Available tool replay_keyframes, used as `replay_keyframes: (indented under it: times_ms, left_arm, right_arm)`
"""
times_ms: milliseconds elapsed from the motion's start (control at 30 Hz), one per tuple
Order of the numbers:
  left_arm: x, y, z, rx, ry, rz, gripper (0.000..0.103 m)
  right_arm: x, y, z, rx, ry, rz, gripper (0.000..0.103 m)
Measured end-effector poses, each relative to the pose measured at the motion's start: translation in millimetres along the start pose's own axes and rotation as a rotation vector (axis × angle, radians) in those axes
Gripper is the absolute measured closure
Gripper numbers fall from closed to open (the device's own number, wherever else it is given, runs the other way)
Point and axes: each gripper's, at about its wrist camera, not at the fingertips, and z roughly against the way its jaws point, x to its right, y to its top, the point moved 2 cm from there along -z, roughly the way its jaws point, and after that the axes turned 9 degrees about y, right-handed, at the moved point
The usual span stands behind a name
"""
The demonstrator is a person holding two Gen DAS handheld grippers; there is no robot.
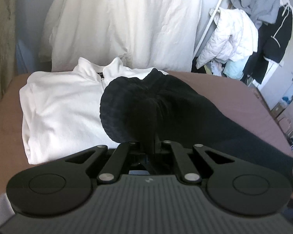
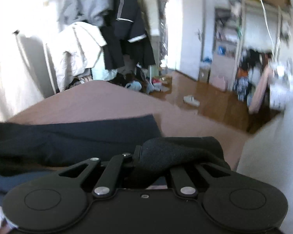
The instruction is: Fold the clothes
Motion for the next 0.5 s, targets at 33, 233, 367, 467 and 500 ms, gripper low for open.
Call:
replay_keyframes:
  times_ms: [33, 233, 367, 467, 500]
  left_arm:
    - [2.8, 2.1, -0.8, -0.006, 0.005, -0.004, 0.1]
    - [0.4, 5.3, 3.1, -0.017, 0.003, 0.019, 0.1]
    - [-1.4, 5.3, -2.3, -0.007, 0.021, 0.021, 0.1]
    - [1.1, 8.2, -7.0, -0.011, 0.026, 0.028, 0.1]
    - [1.4, 11.2, -8.6, -0.012, 0.022, 0.036, 0.1]
  right_arm:
    - [-1.4, 7.1, 2.7, -0.007, 0.005, 0.001, 0.098]
    - [-18.5, 28.9, 1.3, -0.081, 0.023, -0.02, 0.098]
    - [-24.7, 25.6, -6.3, -0.113, 0.031, -0.019, 0.098]
    - [-22.8, 24.4, -11.9, -0.123, 0.01, -0.059, 0.098]
    - [-20.2, 23.0, -14.5, -0.126, 0.014, -0.064, 0.098]
